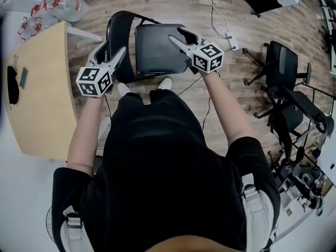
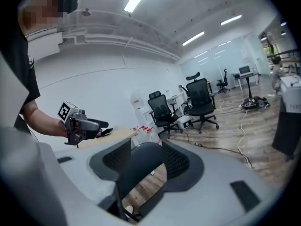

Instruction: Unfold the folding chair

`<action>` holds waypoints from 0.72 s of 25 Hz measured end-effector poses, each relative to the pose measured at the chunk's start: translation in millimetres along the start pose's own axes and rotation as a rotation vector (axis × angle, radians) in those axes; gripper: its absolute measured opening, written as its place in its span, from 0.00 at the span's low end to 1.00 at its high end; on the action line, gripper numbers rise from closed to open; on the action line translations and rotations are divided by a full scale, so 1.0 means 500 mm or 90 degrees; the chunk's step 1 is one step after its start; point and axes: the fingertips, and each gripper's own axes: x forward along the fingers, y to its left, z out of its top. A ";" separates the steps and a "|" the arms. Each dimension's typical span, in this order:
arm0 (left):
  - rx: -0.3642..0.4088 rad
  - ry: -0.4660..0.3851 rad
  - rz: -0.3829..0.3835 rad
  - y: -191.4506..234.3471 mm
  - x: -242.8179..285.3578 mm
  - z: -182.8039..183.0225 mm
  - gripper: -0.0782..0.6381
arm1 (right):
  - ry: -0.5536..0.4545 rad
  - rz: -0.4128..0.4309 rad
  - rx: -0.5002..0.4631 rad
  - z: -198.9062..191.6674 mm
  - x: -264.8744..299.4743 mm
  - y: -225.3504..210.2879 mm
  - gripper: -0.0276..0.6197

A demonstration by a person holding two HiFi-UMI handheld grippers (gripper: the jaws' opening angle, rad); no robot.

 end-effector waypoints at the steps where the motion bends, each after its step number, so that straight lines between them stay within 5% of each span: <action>1: 0.016 -0.019 -0.014 -0.022 -0.008 0.024 0.51 | -0.013 0.003 -0.012 0.026 -0.012 0.028 0.36; 10: 0.082 -0.143 -0.106 -0.177 -0.073 0.159 0.44 | -0.081 0.014 -0.132 0.180 -0.114 0.217 0.36; 18: 0.157 -0.225 -0.122 -0.262 -0.119 0.212 0.35 | -0.128 0.027 -0.163 0.236 -0.178 0.295 0.33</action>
